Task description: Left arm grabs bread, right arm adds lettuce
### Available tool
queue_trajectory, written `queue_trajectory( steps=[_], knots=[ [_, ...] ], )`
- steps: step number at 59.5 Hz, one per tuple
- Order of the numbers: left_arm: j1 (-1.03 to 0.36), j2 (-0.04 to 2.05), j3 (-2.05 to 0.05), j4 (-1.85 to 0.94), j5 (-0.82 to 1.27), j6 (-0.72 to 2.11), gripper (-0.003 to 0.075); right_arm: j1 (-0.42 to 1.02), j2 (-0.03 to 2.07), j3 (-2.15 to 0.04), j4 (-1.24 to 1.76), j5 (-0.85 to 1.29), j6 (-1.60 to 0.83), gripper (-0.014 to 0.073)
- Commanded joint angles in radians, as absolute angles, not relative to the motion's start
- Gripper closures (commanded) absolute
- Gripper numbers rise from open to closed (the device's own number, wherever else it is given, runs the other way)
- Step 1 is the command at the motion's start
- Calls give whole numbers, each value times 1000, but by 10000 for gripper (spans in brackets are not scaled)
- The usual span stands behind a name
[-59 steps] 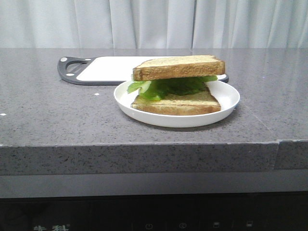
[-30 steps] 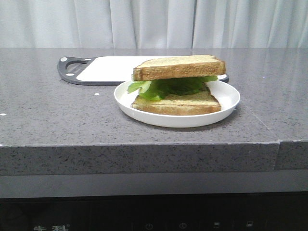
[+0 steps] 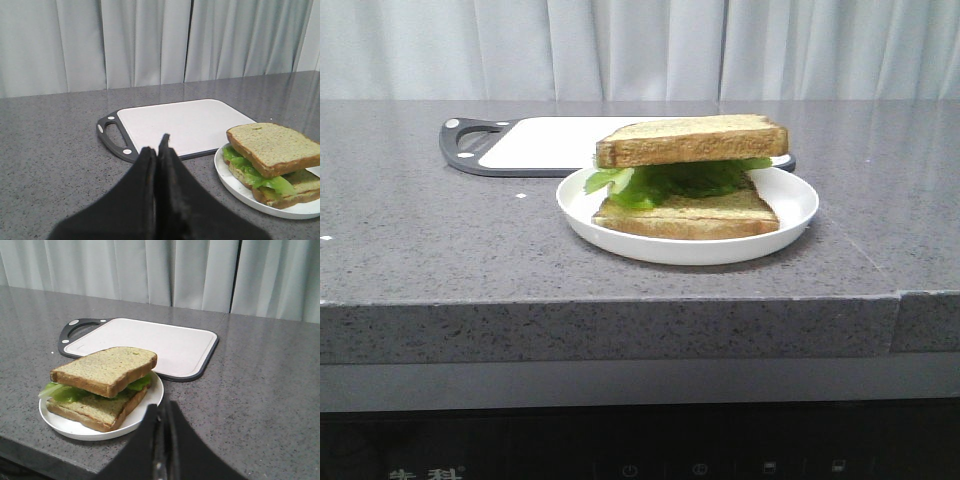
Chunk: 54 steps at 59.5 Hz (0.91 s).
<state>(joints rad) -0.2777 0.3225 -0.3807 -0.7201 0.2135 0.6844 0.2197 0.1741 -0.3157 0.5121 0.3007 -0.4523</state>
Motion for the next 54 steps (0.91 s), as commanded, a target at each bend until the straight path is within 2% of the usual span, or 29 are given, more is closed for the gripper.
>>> queue_trajectory(
  steps=[1, 4, 10, 13, 37, 54],
  knots=[
    [-286, 332, -407, -679, 129, 656, 741, 213, 185, -344, 528, 234, -458, 664],
    [-286, 325, -407, -554, 122, 530, 741, 213, 185, -344, 528, 234, -458, 664],
    [-282, 296, -407, -152, 127, 95, 741, 213, 185, -344, 528, 234, -458, 664],
    [-276, 270, -401, -41, 137, 0, 741, 213, 185, -344, 528, 234, -458, 664],
    [-57, -30, -111, -42, 142, 6, 741, 213, 185, -344, 528, 234, -458, 664],
    [5, -24, 11, -58, 139, 6, 741, 213, 185, -344, 528, 236, -458, 664]
  ],
)
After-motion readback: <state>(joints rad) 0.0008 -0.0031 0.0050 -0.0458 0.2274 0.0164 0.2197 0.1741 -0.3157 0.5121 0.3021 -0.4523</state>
